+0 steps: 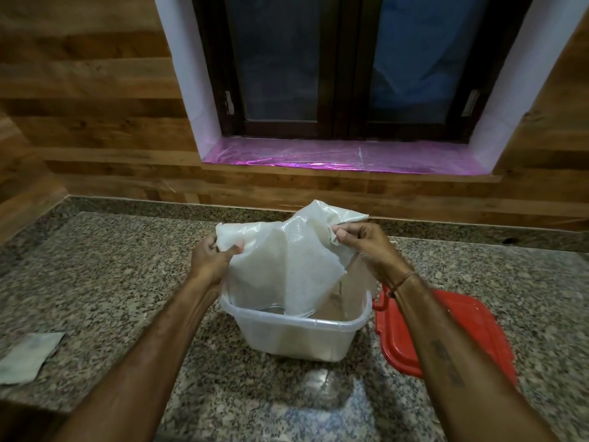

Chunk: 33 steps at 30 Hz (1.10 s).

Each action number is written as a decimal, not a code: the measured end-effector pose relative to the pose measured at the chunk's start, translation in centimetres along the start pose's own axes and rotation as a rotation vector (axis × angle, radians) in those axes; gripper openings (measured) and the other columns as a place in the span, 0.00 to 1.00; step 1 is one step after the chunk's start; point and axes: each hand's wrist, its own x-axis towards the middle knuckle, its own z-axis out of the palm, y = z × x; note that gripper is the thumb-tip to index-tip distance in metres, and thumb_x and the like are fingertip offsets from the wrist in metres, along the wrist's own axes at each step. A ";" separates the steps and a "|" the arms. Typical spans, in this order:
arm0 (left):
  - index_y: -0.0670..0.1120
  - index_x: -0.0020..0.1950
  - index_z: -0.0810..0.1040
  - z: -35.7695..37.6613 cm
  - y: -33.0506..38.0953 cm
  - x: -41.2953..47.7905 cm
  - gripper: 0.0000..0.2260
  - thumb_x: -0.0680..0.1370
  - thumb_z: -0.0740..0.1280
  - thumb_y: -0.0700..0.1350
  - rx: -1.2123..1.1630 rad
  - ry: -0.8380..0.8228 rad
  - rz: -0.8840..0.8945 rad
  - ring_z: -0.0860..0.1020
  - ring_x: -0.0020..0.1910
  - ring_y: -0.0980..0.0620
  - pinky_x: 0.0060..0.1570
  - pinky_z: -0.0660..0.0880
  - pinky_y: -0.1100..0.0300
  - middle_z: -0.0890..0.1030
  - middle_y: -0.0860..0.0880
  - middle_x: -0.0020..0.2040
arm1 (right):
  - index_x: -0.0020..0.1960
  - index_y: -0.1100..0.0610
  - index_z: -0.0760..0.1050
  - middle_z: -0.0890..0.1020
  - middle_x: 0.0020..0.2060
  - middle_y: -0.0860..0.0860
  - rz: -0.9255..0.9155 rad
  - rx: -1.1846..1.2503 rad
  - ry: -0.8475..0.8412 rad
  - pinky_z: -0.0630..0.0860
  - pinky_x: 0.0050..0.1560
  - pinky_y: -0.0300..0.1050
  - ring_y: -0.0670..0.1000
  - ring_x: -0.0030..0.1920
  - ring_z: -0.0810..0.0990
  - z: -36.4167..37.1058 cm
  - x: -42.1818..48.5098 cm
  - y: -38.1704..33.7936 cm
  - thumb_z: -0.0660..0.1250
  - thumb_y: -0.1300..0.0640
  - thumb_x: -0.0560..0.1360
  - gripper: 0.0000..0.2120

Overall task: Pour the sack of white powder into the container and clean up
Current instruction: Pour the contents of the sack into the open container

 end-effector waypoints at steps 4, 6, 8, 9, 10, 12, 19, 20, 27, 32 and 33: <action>0.46 0.63 0.79 0.2 -1.3 -0.8 0.14 0.78 0.74 0.41 -0.065 0.037 0.135 0.85 0.49 0.47 0.39 0.83 0.56 0.86 0.48 0.52 | 0.53 0.69 0.85 0.89 0.45 0.54 -0.018 0.044 0.131 0.82 0.40 0.38 0.47 0.42 0.87 0.5 -0.7 0.0 0.68 0.48 0.81 0.22; 0.47 0.63 0.79 0.3 -1.6 -1.3 0.13 0.79 0.72 0.42 -0.098 0.052 0.183 0.85 0.47 0.50 0.35 0.81 0.60 0.86 0.49 0.51 | 0.49 0.70 0.84 0.88 0.44 0.57 -0.034 0.127 0.229 0.82 0.41 0.40 0.49 0.41 0.87 1.1 -0.6 0.1 0.71 0.47 0.80 0.23; 0.47 0.64 0.78 0.4 -2.0 -1.6 0.13 0.80 0.72 0.42 -0.134 0.056 0.199 0.85 0.48 0.48 0.39 0.83 0.54 0.85 0.47 0.53 | 0.48 0.68 0.83 0.87 0.45 0.61 -0.026 0.219 0.325 0.84 0.43 0.46 0.53 0.42 0.85 1.8 -0.3 -0.5 0.75 0.47 0.77 0.21; 0.47 0.64 0.78 0.3 -2.2 -1.6 0.13 0.80 0.72 0.42 -0.143 0.058 0.205 0.85 0.49 0.47 0.41 0.83 0.52 0.85 0.46 0.54 | 0.48 0.66 0.82 0.87 0.46 0.62 -0.022 0.247 0.346 0.83 0.44 0.47 0.54 0.42 0.85 1.9 -0.1 -0.8 0.77 0.48 0.76 0.20; 0.47 0.64 0.77 0.3 -2.2 -1.7 0.13 0.80 0.72 0.42 -0.146 0.067 0.217 0.84 0.49 0.48 0.41 0.83 0.53 0.85 0.46 0.54 | 0.47 0.64 0.82 0.87 0.46 0.62 -0.014 0.262 0.349 0.83 0.43 0.48 0.54 0.42 0.85 1.9 0.2 -1.0 0.78 0.48 0.75 0.18; 0.47 0.64 0.76 0.2 -2.3 -1.9 0.13 0.80 0.71 0.41 -0.135 0.084 0.257 0.84 0.47 0.49 0.37 0.82 0.58 0.84 0.47 0.54 | 0.51 0.61 0.79 0.86 0.49 0.60 0.049 0.276 0.342 0.84 0.38 0.45 0.54 0.42 0.85 1.9 0.6 -1.3 0.79 0.49 0.73 0.18; 0.51 0.69 0.72 0.1 -2.9 -2.4 0.15 0.83 0.67 0.44 -0.117 0.118 0.292 0.85 0.51 0.49 0.41 0.83 0.55 0.82 0.48 0.57 | 0.50 0.57 0.77 0.82 0.42 0.54 -0.070 0.258 0.328 0.80 0.33 0.42 0.48 0.35 0.82 1.4 1.5 -0.7 0.73 0.63 0.79 0.05; 0.50 0.70 0.71 0.0 -2.9 -2.4 0.16 0.83 0.67 0.43 -0.140 0.114 0.282 0.85 0.51 0.50 0.41 0.83 0.55 0.82 0.48 0.58 | 0.50 0.55 0.77 0.82 0.42 0.53 -0.100 0.275 0.300 0.80 0.34 0.41 0.47 0.36 0.81 1.3 1.3 -0.6 0.73 0.62 0.79 0.05; 0.49 0.80 0.62 -1.4 -2.8 -1.9 0.25 0.84 0.65 0.46 0.135 0.069 0.343 0.81 0.58 0.46 0.44 0.78 0.60 0.78 0.48 0.66 | 0.48 0.48 0.78 0.83 0.44 0.48 -0.169 0.338 0.197 0.80 0.43 0.44 0.48 0.44 0.80 -0.3 0.6 -0.2 0.79 0.45 0.69 0.14; 0.42 0.75 0.63 -1.8 -2.5 -3.8 0.23 0.85 0.62 0.51 0.582 0.124 0.577 0.80 0.43 0.47 0.35 0.71 0.62 0.81 0.47 0.51 | 0.49 0.48 0.78 0.81 0.44 0.48 -0.178 0.358 0.147 0.80 0.41 0.43 0.47 0.42 0.80 -1.2 0.7 -0.3 0.84 0.37 0.60 0.26; 0.41 0.75 0.64 -2.1 -2.5 -4.0 0.23 0.85 0.62 0.53 0.635 0.148 0.600 0.80 0.41 0.47 0.36 0.71 0.60 0.81 0.46 0.49 | 0.49 0.48 0.78 0.81 0.44 0.48 -0.181 0.348 0.139 0.80 0.41 0.42 0.47 0.42 0.79 -1.4 0.8 -0.4 0.84 0.36 0.60 0.26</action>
